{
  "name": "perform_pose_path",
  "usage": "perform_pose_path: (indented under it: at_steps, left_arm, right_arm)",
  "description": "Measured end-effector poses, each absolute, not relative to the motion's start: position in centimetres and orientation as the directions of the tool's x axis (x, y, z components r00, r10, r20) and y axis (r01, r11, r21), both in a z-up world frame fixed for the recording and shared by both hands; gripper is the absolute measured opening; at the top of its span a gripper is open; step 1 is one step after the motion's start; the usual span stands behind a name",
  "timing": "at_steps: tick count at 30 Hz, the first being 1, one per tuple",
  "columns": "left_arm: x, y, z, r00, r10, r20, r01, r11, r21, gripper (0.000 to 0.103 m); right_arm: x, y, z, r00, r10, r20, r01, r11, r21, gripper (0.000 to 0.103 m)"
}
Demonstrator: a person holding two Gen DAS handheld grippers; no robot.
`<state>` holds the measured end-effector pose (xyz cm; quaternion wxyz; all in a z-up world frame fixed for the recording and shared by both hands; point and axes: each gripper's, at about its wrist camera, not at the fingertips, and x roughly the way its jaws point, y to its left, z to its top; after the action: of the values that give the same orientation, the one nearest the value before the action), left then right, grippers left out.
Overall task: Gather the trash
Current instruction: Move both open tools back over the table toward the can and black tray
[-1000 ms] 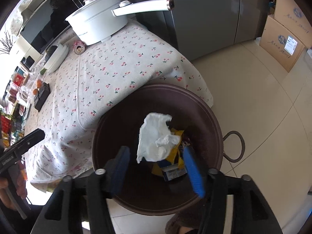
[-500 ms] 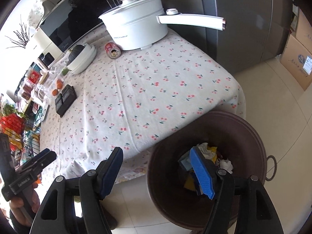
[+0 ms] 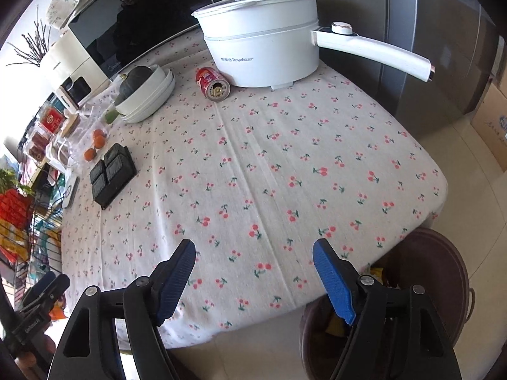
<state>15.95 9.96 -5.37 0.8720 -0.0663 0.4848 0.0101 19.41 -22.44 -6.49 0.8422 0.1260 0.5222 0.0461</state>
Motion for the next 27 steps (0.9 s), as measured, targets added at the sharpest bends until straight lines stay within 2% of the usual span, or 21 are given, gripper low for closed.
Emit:
perform_pose_path:
  at_steps: [5, 10, 15, 18, 23, 27]
  left_arm:
    - [18.3, 11.3, -5.9, 0.518, -0.034, -0.855, -0.104, 0.989, -0.102, 0.097]
    - [21.5, 13.3, -6.8, 0.517, -0.051, -0.854, -0.062, 0.993, -0.097, 0.097]
    - [25.8, 14.5, -8.6, 0.534, -0.012, -0.845, -0.005, 1.000, -0.017, 0.097]
    - [28.0, 15.1, -9.2, 0.529, -0.032, -0.848, -0.015, 0.999, -0.047, 0.097]
    - [30.1, 16.2, -9.5, 0.552, -0.116, -0.826, -0.060, 0.982, -0.178, 0.097]
    - [30.8, 16.0, -9.8, 0.555, -0.121, -0.823, -0.069, 0.979, -0.191, 0.097]
  right_arm:
    - [23.5, -21.1, -7.6, 0.469, 0.186, -0.863, 0.064, 0.968, 0.243, 0.079]
    - [27.6, -19.3, -8.9, 0.480, 0.178, -0.859, 0.020, 0.977, 0.213, 0.079]
    - [30.9, -18.2, -10.2, 0.485, 0.184, -0.855, -0.023, 0.980, 0.198, 0.079]
    - [32.8, -17.4, -10.3, 0.497, 0.199, -0.845, -0.087, 0.980, 0.179, 0.079]
    - [36.7, -15.2, -9.3, 0.508, 0.225, -0.831, -0.235, 0.965, 0.118, 0.079]
    - [40.5, -13.4, -8.2, 0.535, 0.225, -0.814, -0.301, 0.951, 0.066, 0.079]
